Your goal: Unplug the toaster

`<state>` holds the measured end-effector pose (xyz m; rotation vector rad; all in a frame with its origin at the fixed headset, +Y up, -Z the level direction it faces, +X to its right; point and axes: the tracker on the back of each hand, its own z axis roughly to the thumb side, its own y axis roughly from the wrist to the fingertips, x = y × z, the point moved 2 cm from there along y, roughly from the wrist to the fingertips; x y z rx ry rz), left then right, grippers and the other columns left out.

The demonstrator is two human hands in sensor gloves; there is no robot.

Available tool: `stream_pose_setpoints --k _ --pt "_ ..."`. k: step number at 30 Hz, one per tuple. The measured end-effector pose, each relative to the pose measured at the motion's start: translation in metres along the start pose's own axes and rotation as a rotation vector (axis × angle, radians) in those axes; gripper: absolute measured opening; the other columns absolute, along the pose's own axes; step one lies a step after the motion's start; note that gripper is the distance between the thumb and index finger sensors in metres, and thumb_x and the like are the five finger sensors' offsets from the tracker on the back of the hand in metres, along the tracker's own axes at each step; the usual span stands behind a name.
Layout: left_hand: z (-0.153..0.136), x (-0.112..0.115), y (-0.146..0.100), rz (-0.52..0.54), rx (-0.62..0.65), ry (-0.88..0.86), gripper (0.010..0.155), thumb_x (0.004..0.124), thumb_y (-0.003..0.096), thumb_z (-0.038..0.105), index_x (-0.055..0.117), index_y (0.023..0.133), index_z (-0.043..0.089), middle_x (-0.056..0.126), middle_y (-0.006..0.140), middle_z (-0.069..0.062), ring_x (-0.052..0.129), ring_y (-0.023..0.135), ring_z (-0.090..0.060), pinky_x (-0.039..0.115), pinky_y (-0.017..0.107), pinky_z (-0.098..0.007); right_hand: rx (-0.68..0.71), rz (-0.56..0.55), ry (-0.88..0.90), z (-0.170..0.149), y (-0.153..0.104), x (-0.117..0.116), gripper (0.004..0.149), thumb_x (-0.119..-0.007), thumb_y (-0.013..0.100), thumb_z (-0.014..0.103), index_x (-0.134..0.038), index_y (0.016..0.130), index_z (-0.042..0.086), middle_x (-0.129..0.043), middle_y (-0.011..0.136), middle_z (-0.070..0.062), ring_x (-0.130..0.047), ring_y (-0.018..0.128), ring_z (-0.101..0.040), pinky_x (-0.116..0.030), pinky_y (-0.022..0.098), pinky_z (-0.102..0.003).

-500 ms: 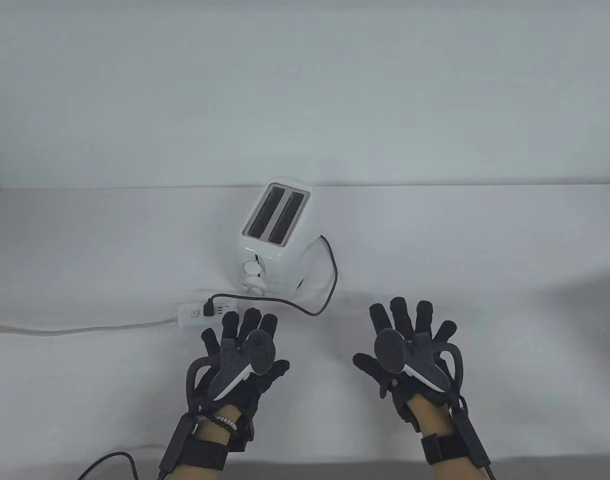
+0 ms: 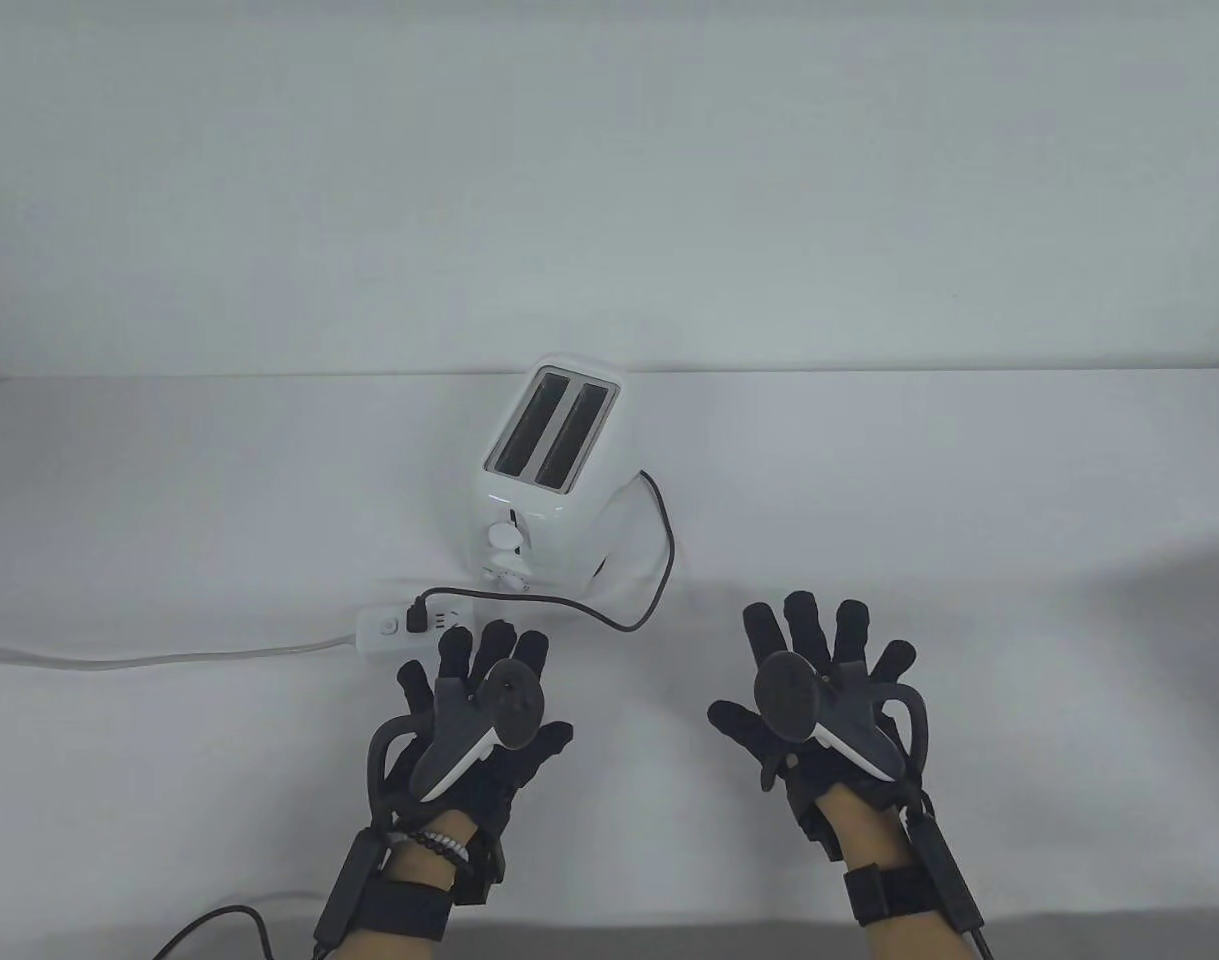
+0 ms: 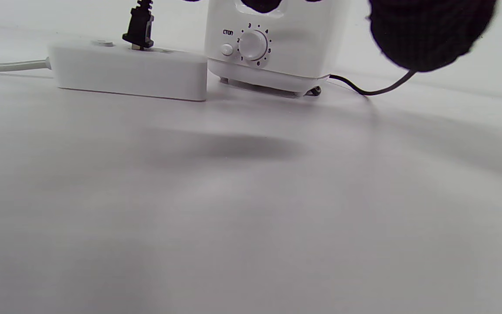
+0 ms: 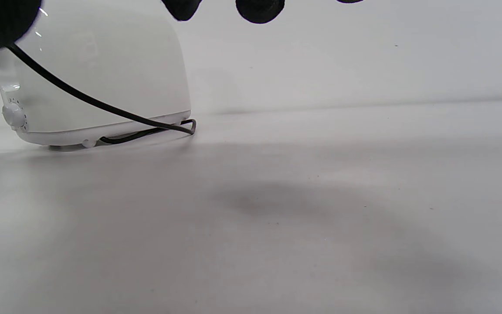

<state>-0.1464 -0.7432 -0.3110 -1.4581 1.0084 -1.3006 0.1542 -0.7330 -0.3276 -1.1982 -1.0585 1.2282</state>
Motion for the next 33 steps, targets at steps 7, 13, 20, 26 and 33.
stream_pose_setpoints --k 7,13,20,26,33 --pt "-0.019 -0.016 -0.009 0.107 -0.046 -0.055 0.095 0.072 0.042 0.069 0.02 0.118 0.043 0.035 0.133 0.004 0.041 0.123 -0.043 0.038 0.088 -0.068 0.006 0.001 0.039 -0.004 -0.001 0.004 0.101 -0.069 0.031 0.075 -0.03 0.111 0.028 -0.024 0.118 -0.018 -0.025 0.099 -0.063 -0.025 0.052 -0.087" --pt "-0.05 -0.043 -0.009 0.226 -0.141 -0.171 0.098 0.074 0.0434 0.068 0.015 0.118 0.041 0.028 0.133 0.001 0.039 0.124 -0.044 0.038 0.088 -0.068 0.002 0.005 0.082 -0.01 0.001 0.007 0.1 -0.069 0.031 0.074 -0.03 0.111 0.027 -0.024 0.118 -0.018 -0.025 0.099 -0.063 -0.025 0.053 -0.087" --pt "-0.097 -0.057 0.026 0.155 -0.259 0.03 0.105 0.083 0.0384 0.065 0.017 0.117 0.044 0.024 0.134 0.005 0.036 0.126 -0.043 0.034 0.089 -0.069 0.008 -0.009 0.131 -0.013 0.003 0.012 0.1 -0.07 0.031 0.074 -0.031 0.111 0.027 -0.025 0.118 -0.017 -0.024 0.099 -0.063 -0.025 0.053 -0.087" --pt "-0.126 -0.037 0.063 -0.071 -0.356 0.091 0.103 0.089 0.0384 0.058 0.018 0.114 0.054 0.018 0.134 0.017 0.02 0.13 -0.034 0.022 0.092 -0.068 -0.01 -0.005 0.148 -0.021 0.005 0.012 0.099 -0.07 0.032 0.074 -0.031 0.111 0.027 -0.026 0.118 -0.017 -0.025 0.099 -0.063 -0.025 0.053 -0.087" --pt "-0.129 -0.015 0.087 -0.138 -0.313 -0.056 0.082 0.085 0.0498 0.039 0.032 0.109 0.061 0.037 0.129 0.027 0.041 0.129 -0.023 0.026 0.095 -0.063 -0.027 -0.013 0.178 -0.03 0.008 0.014 0.099 -0.07 0.032 0.073 -0.032 0.111 0.027 -0.026 0.118 -0.017 -0.026 0.099 -0.063 -0.025 0.053 -0.087"
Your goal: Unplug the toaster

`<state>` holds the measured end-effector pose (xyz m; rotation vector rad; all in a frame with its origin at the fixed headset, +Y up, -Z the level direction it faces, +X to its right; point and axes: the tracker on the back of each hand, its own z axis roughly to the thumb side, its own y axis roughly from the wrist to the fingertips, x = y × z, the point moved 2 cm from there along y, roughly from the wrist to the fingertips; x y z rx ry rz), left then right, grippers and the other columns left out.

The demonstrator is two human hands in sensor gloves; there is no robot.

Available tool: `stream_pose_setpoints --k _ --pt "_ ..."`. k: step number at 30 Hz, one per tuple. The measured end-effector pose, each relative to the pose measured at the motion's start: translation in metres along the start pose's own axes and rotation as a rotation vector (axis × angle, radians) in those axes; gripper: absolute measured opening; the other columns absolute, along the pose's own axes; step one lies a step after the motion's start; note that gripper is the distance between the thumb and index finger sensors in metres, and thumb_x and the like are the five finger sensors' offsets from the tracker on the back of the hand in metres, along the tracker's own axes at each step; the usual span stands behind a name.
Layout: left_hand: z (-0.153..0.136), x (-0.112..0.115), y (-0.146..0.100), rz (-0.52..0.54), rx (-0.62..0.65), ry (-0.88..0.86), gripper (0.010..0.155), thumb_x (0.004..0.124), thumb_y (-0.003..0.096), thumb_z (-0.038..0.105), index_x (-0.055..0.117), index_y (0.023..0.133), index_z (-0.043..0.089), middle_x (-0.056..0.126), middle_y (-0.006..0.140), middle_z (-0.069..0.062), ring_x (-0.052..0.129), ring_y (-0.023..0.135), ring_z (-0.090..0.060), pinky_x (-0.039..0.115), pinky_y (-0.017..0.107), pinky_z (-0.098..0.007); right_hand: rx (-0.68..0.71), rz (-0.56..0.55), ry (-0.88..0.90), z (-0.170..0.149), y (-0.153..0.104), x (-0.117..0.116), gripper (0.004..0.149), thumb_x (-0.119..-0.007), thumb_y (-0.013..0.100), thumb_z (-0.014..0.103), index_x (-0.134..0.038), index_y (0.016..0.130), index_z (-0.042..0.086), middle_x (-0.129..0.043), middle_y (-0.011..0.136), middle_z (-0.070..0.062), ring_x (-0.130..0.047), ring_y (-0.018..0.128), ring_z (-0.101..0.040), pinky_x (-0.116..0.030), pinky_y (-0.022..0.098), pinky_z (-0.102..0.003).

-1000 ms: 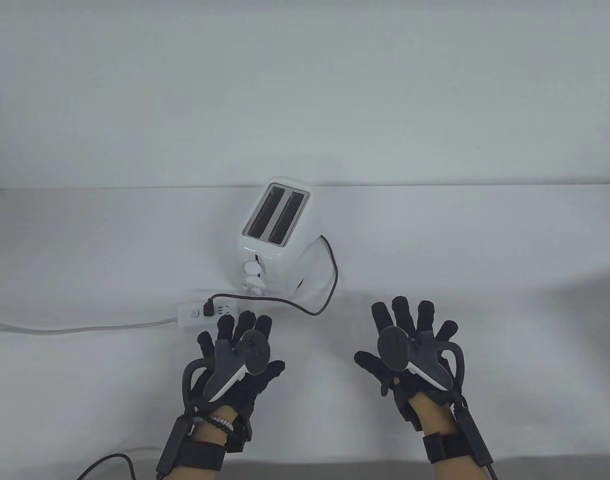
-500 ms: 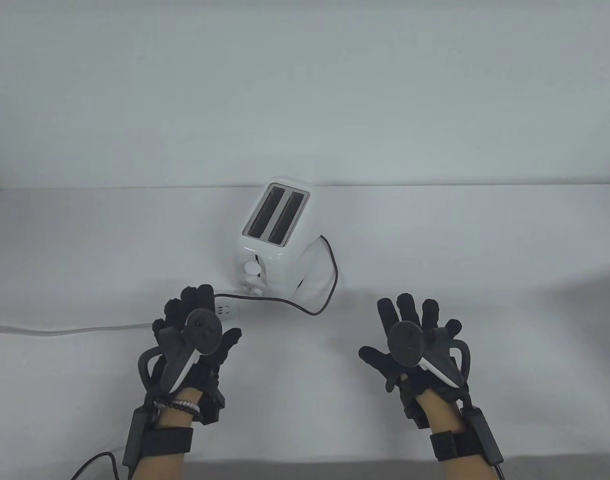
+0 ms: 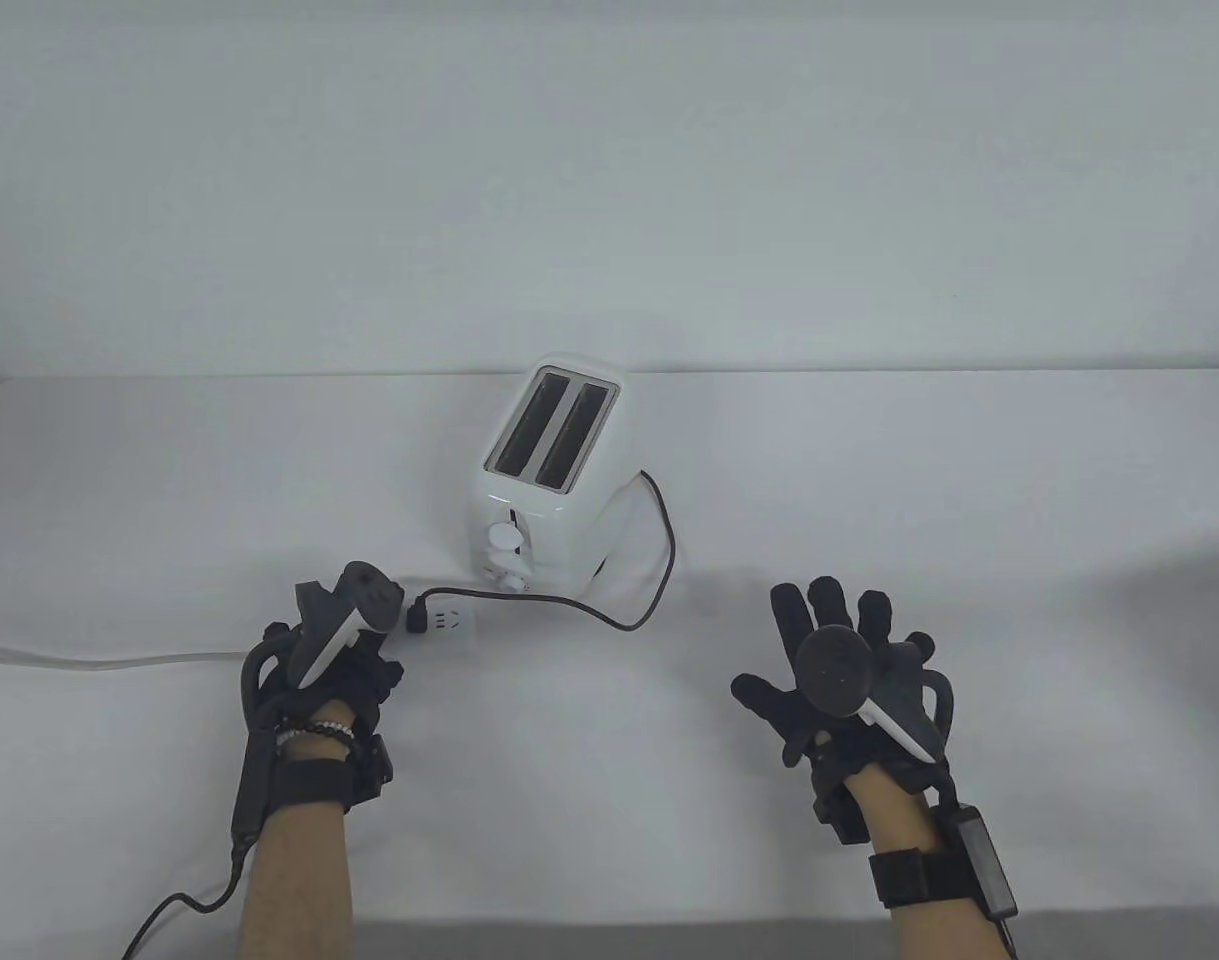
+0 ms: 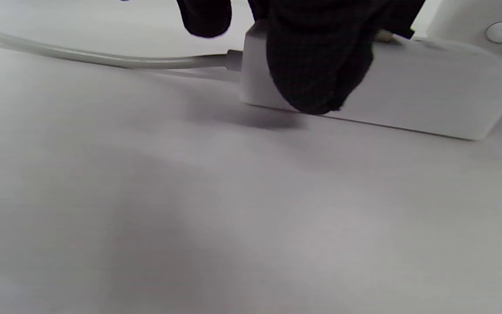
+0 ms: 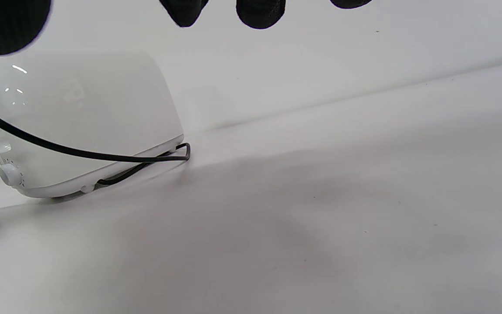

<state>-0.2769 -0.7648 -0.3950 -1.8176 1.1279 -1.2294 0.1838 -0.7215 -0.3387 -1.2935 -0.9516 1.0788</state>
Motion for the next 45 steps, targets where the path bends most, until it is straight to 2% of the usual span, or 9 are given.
stream_pose_setpoints --k 2,6,14,18,24,33,37,40,45 --pt "0.001 0.0 0.001 0.023 0.025 -0.002 0.079 0.085 0.0495 0.037 0.038 0.109 0.059 0.045 0.127 0.024 0.051 0.124 -0.02 0.028 0.096 -0.061 0.003 -0.004 0.007 -0.002 0.0 0.002 0.098 -0.07 0.032 0.073 -0.033 0.111 0.027 -0.027 0.118 -0.017 -0.026 0.099 -0.063 -0.025 0.053 -0.087" --pt "0.001 0.001 -0.002 0.003 0.093 -0.009 0.08 0.087 0.0484 0.034 0.04 0.111 0.052 0.046 0.127 0.016 0.056 0.12 -0.021 0.031 0.097 -0.059 0.001 -0.014 0.027 -0.004 0.001 0.004 0.098 -0.07 0.032 0.073 -0.034 0.111 0.027 -0.028 0.118 -0.017 -0.026 0.099 -0.063 -0.025 0.054 -0.087" --pt "0.015 -0.003 -0.032 0.09 0.304 0.003 0.081 0.089 0.0442 0.036 0.046 0.112 0.045 0.054 0.124 0.008 0.066 0.113 -0.026 0.044 0.093 -0.057 0.017 -0.041 0.07 -0.005 -0.003 0.012 0.098 -0.07 0.033 0.073 -0.034 0.111 0.026 -0.029 0.118 -0.017 -0.027 0.099 -0.063 -0.026 0.053 -0.087" --pt "0.036 -0.006 -0.05 0.137 0.408 0.058 0.081 0.089 0.0434 0.037 0.047 0.113 0.042 0.056 0.123 0.006 0.069 0.111 -0.028 0.049 0.091 -0.055 0.017 -0.054 0.095 -0.009 -0.008 0.017 0.098 -0.07 0.033 0.073 -0.034 0.111 0.026 -0.029 0.118 -0.018 -0.028 0.099 -0.063 -0.027 0.053 -0.086" --pt "0.072 -0.006 -0.068 0.162 0.505 0.046 0.081 0.088 0.0436 0.038 0.047 0.114 0.039 0.057 0.123 0.002 0.071 0.109 -0.03 0.05 0.09 -0.054 0.005 -0.064 0.127 -0.015 -0.013 0.021 0.098 -0.07 0.033 0.073 -0.034 0.111 0.026 -0.029 0.118 -0.018 -0.028 0.099 -0.063 -0.027 0.053 -0.086" --pt "0.148 -0.003 -0.094 0.169 0.666 -0.001 0.081 0.088 0.0438 0.039 0.048 0.114 0.037 0.057 0.123 0.0 0.071 0.108 -0.031 0.051 0.09 -0.053 -0.013 -0.038 0.113 -0.024 -0.016 0.02 0.104 -0.076 0.032 0.07 -0.027 0.111 0.023 -0.024 0.117 -0.019 -0.027 0.099 -0.063 -0.027 0.054 -0.086" --pt "0.169 -0.002 -0.098 0.178 0.67 0.066 0.081 0.088 0.0438 0.038 0.048 0.114 0.038 0.058 0.123 0.0 0.071 0.109 -0.031 0.051 0.09 -0.052 -0.032 -0.044 0.134 -0.03 -0.014 0.021 0.107 -0.078 0.032 0.069 -0.023 0.11 0.021 -0.022 0.117 -0.02 -0.027 0.099 -0.063 -0.026 0.054 -0.086" --pt "0.177 0.002 -0.101 0.152 0.704 -0.031 0.08 0.088 0.0445 0.038 0.048 0.114 0.037 0.057 0.123 -0.001 0.07 0.109 -0.032 0.05 0.09 -0.052 -0.041 -0.057 0.151 -0.034 -0.013 0.024 0.109 -0.079 0.032 0.069 -0.019 0.11 0.02 -0.021 0.116 -0.02 -0.027 0.099 -0.063 -0.026 0.054 -0.086" --pt "0.194 0.018 -0.098 0.136 0.686 0.011 0.08 0.087 0.0449 0.04 0.047 0.114 0.038 0.057 0.123 0.0 0.07 0.109 -0.031 0.05 0.091 -0.051 -0.047 -0.06 0.15 -0.036 -0.014 0.025 0.11 -0.079 0.032 0.069 -0.018 0.11 0.02 -0.02 0.116 -0.02 -0.027 0.099 -0.064 -0.026 0.054 -0.086"
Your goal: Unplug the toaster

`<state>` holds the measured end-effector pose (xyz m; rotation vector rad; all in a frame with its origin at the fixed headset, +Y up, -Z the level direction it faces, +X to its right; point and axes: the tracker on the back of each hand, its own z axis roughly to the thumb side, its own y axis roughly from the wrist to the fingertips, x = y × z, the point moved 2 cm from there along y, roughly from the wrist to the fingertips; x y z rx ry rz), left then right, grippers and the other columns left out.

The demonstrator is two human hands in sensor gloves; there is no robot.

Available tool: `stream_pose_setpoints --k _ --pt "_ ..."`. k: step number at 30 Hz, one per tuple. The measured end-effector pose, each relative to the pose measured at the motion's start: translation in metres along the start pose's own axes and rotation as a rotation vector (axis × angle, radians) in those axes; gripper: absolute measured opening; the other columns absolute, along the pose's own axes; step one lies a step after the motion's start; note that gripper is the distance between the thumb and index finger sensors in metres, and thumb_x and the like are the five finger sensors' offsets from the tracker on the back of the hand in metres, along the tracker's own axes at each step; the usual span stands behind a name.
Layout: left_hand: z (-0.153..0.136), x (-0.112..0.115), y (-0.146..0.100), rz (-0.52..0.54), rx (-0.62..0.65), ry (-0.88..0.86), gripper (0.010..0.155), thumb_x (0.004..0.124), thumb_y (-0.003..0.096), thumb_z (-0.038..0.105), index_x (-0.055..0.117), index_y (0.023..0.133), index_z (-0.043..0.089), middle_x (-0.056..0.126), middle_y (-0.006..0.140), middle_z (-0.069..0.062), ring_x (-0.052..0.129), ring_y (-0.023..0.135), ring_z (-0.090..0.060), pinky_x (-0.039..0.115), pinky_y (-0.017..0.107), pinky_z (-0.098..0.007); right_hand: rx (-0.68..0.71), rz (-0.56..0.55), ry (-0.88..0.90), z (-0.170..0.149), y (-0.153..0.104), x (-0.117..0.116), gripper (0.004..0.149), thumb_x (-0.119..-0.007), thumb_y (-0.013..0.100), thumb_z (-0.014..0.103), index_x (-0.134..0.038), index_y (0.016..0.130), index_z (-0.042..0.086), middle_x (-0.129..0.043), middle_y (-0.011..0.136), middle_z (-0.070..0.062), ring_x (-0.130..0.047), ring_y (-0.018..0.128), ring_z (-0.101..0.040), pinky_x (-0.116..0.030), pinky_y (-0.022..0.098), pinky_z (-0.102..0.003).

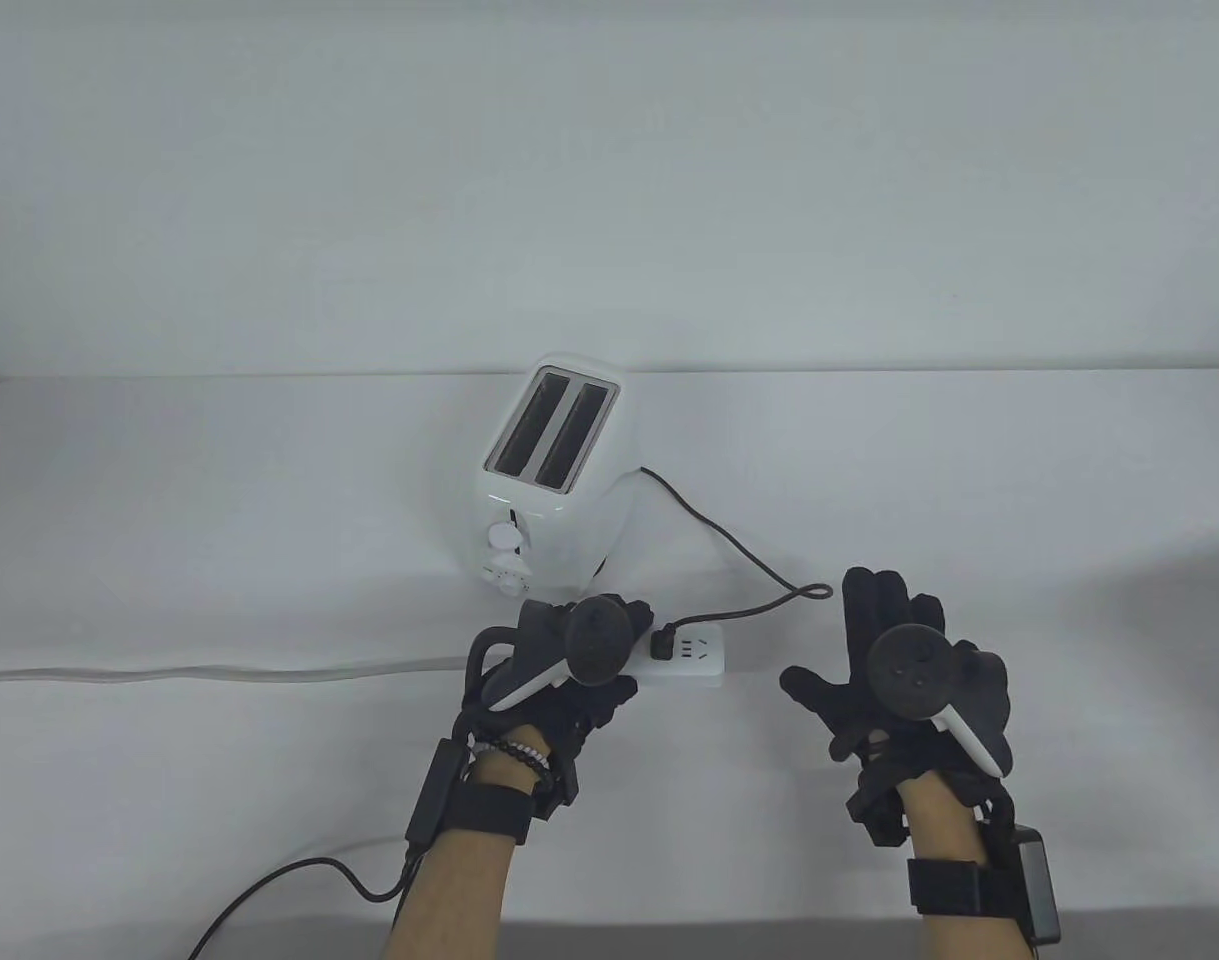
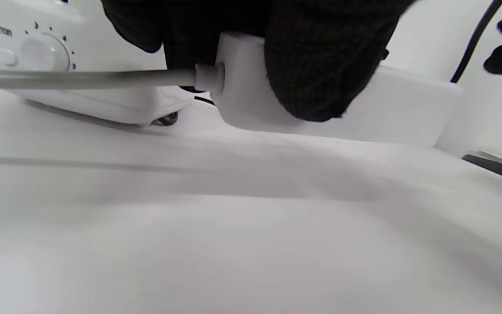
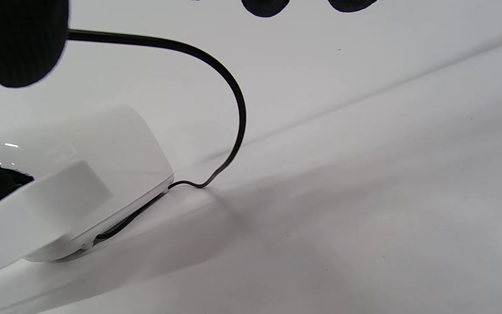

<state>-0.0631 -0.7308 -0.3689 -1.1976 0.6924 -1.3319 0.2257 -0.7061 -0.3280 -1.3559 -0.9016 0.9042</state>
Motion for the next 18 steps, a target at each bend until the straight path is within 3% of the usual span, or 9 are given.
stream_pose_setpoints --k 8,14,18 --pt "0.004 0.038 0.012 -0.077 -0.066 0.021 0.079 0.084 0.0479 0.042 0.042 0.115 0.04 0.053 0.124 0.003 0.068 0.111 -0.028 0.048 0.093 -0.05 0.007 0.01 -0.02 0.002 0.0 -0.002 0.11 -0.079 0.032 0.069 -0.019 0.11 0.02 -0.021 0.116 -0.02 -0.028 0.099 -0.063 -0.026 0.054 -0.086" --pt "0.003 0.046 0.014 -0.099 -0.076 0.029 0.079 0.083 0.0489 0.042 0.041 0.115 0.041 0.053 0.125 0.004 0.068 0.111 -0.027 0.047 0.093 -0.049 0.021 0.005 -0.055 0.006 0.0 -0.005 0.108 -0.079 0.032 0.068 -0.022 0.11 0.021 -0.024 0.117 -0.019 -0.03 0.1 -0.062 -0.027 0.055 -0.086" --pt "0.002 0.047 0.013 -0.089 -0.079 0.026 0.078 0.083 0.049 0.043 0.041 0.115 0.042 0.053 0.125 0.005 0.068 0.111 -0.026 0.047 0.093 -0.049 0.097 -0.097 -0.099 0.024 -0.006 0.0 0.102 -0.08 0.032 0.066 -0.031 0.11 0.022 -0.033 0.117 -0.016 -0.039 0.101 -0.059 -0.031 0.057 -0.085"
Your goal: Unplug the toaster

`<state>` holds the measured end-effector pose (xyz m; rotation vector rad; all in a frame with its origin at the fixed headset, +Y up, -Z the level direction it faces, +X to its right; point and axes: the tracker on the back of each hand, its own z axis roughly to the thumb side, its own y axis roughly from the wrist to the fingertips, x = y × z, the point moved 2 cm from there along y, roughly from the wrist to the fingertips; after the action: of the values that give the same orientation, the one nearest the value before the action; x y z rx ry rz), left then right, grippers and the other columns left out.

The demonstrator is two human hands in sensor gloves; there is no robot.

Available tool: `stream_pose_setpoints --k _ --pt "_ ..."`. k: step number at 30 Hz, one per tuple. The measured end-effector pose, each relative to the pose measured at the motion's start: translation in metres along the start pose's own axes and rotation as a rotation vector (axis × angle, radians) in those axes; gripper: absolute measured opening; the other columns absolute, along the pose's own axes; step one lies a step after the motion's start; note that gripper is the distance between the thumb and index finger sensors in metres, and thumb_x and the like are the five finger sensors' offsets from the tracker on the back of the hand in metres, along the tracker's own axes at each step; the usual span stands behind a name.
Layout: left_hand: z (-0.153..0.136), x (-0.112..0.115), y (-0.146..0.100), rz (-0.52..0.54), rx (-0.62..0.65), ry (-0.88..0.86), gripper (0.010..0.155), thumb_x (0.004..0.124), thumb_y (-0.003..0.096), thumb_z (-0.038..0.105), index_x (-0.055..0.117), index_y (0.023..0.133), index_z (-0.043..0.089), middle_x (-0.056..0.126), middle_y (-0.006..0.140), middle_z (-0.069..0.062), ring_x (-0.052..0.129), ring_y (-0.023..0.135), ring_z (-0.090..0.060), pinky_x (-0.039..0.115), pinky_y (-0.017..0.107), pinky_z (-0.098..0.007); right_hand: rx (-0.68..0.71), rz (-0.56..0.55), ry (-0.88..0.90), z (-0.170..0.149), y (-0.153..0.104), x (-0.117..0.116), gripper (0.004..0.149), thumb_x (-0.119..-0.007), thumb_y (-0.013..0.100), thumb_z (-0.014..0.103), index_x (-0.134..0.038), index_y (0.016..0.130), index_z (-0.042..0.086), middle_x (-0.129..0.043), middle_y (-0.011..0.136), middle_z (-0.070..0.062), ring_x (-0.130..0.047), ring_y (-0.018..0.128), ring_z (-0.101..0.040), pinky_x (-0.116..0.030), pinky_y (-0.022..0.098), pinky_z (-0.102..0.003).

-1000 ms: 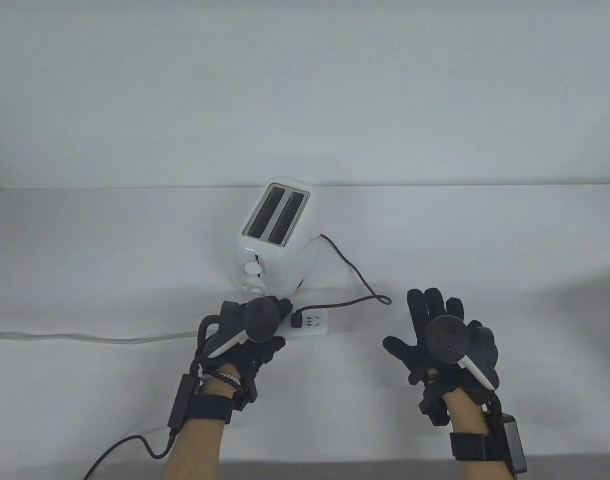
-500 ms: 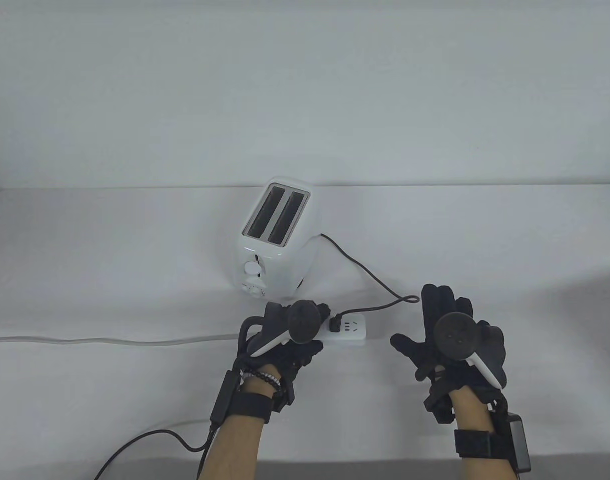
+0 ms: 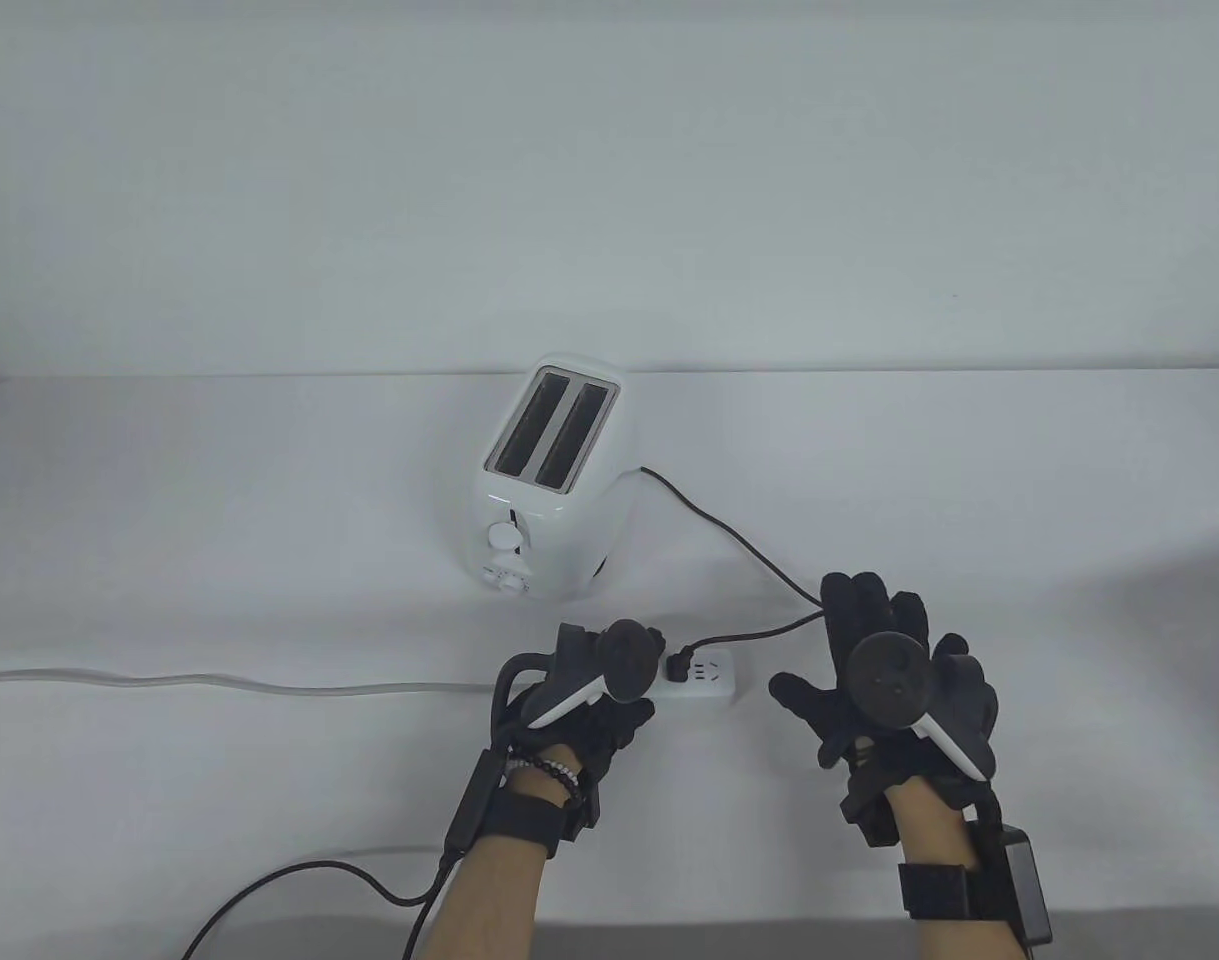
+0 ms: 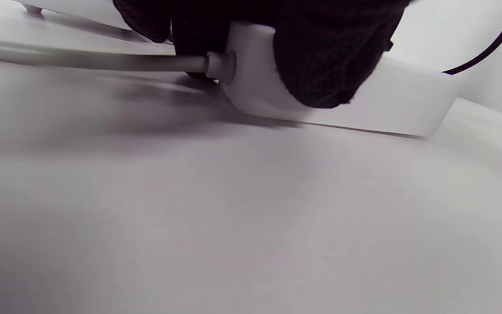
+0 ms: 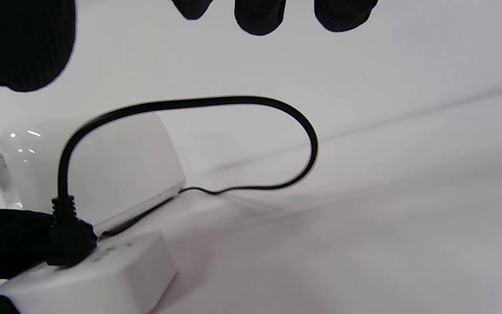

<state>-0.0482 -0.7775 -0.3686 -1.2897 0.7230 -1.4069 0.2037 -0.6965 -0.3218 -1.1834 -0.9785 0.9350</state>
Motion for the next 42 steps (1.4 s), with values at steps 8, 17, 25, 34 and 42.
stream_pose_setpoints --k 8,17,25,34,42 --pt "-0.002 0.002 -0.005 0.019 0.012 -0.024 0.078 0.084 0.0475 0.043 0.044 0.115 0.041 0.056 0.123 0.004 0.07 0.109 -0.027 0.048 0.092 -0.05 0.27 -0.047 -0.351 0.067 0.017 -0.015 0.075 -0.087 0.033 0.052 -0.065 0.1 0.025 -0.07 0.106 -0.005 -0.073 0.093 -0.04 -0.052 0.064 -0.072" --pt "-0.005 0.003 -0.008 0.02 0.023 -0.056 0.078 0.085 0.0468 0.043 0.046 0.114 0.04 0.058 0.123 0.004 0.07 0.109 -0.028 0.048 0.091 -0.051 0.413 -0.038 -0.522 0.104 0.038 -0.022 0.044 -0.089 0.032 0.039 -0.093 0.074 0.028 -0.098 0.073 0.003 -0.093 0.069 -0.023 -0.064 0.061 -0.061" --pt "-0.004 0.002 -0.008 0.025 0.018 -0.035 0.079 0.085 0.0464 0.043 0.046 0.115 0.039 0.059 0.122 0.004 0.07 0.108 -0.027 0.048 0.091 -0.052 0.406 -0.081 -0.516 0.114 0.046 0.0 0.041 -0.088 0.032 0.035 -0.095 0.071 0.028 -0.097 0.071 0.003 -0.09 0.073 -0.024 -0.059 0.063 -0.064" --pt "-0.002 0.003 -0.008 0.037 0.008 -0.007 0.078 0.082 0.0485 0.045 0.042 0.115 0.041 0.055 0.124 0.006 0.068 0.11 -0.027 0.046 0.092 -0.05 0.064 -0.215 -0.45 0.04 0.06 0.073 0.042 -0.084 0.036 0.041 -0.093 0.074 0.027 -0.094 0.072 0.001 -0.089 0.072 -0.026 -0.064 0.06 -0.061" --pt "-0.001 0.003 -0.006 0.028 -0.013 0.004 0.077 0.08 0.0499 0.045 0.039 0.116 0.043 0.051 0.126 0.008 0.066 0.112 -0.025 0.045 0.093 -0.05 -0.383 -0.159 -0.104 -0.055 0.07 0.073 0.042 -0.081 0.037 0.04 -0.093 0.073 0.023 -0.099 0.064 0.0 -0.097 0.061 -0.025 -0.072 0.053 -0.058"
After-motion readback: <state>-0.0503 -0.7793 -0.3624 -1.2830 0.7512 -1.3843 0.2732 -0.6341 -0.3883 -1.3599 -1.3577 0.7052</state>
